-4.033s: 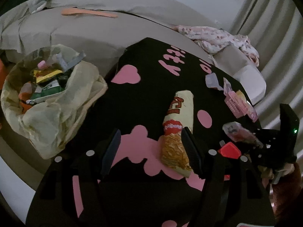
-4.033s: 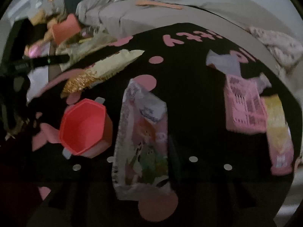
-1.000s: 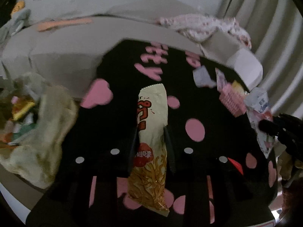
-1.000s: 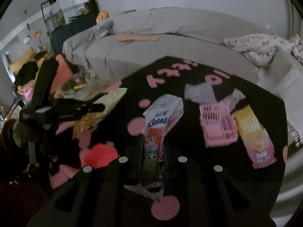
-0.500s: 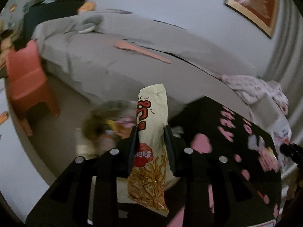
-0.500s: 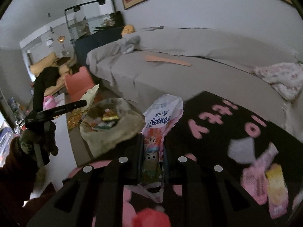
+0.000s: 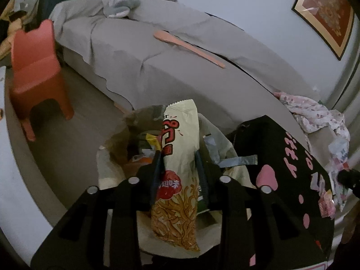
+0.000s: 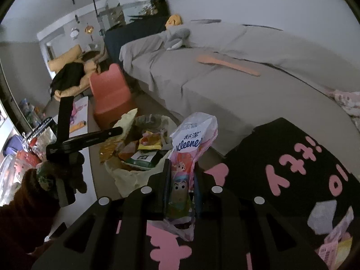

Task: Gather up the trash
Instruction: 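Carry the cream bag in the left gripper and pink pack in the right to the trash bag, then open both grippers to drop the held items into the trash bag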

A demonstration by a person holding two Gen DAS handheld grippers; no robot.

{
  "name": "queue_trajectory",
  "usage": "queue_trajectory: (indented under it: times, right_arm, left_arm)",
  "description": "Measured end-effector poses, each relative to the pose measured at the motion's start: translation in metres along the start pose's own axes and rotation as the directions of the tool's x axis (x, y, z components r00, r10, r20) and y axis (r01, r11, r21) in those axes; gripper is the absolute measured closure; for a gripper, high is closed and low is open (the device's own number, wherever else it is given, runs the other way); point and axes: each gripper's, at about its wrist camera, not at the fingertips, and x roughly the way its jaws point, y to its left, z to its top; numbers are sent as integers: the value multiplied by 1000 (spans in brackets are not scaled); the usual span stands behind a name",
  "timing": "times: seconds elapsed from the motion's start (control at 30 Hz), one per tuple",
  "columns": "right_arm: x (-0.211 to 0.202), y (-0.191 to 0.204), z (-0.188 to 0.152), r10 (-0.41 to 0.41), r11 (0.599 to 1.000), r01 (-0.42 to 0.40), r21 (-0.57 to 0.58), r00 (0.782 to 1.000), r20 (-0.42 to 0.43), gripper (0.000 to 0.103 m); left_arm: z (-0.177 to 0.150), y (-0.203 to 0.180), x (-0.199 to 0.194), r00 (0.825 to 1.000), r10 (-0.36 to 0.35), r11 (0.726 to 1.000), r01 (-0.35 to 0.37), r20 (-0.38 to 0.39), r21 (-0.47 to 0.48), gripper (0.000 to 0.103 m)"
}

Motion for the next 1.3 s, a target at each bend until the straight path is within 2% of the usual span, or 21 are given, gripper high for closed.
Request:
queue_trajectory:
  times: [0.07,0.13,0.2,0.27,0.37,0.5,0.6,0.7,0.93,0.97,1.0,1.07,1.3]
  right_arm:
    - [8,4,6,1,1000,-1,-13,1000,-10,85]
    - [19,9,12,4,1000,-4,-29,1000,-20,85]
    - [29,16,18,11,999,-12,-43,999,-30,85]
    - [40,22,23,23,998,-25,-54,999,-41,85]
    - [61,36,31,51,996,-55,-73,997,-58,85]
    - [98,62,42,119,988,-128,-84,988,-98,85]
    - [129,83,46,180,978,-191,-83,975,-129,85]
    - [162,99,44,195,975,-209,-74,967,-166,85]
    - [210,112,34,216,973,-228,-25,948,-233,84]
    - [213,113,33,212,974,-224,-24,947,-242,80]
    - [214,113,33,204,976,-216,-26,948,-244,66]
    - [212,114,34,202,976,-214,-30,952,-230,54]
    - [181,100,41,144,986,-157,-53,971,-189,54]
  left_arm:
    - [1,3,4,1000,-29,999,29,-11,-13,59]
    - [4,5,3,999,-36,999,36,-4,-25,54]
    - [6,9,-5,999,-28,999,29,23,-41,52]
    - [9,13,-18,998,-8,998,12,56,-66,49]
    - [5,23,-46,988,75,989,-56,135,-137,45]
    - [-8,31,-70,973,152,978,-122,175,-170,45]
    - [-17,44,-80,968,172,967,-131,183,-221,45]
    - [-25,58,-86,968,174,955,-121,179,-271,45]
    - [-34,74,-88,972,163,945,-105,168,-311,45]
    - [-34,75,-87,973,161,944,-104,163,-313,45]
    - [-34,76,-86,974,159,944,-103,160,-313,45]
    - [-34,76,-84,975,156,945,-101,157,-312,45]
    - [-32,71,-89,973,155,946,-95,173,-309,45]
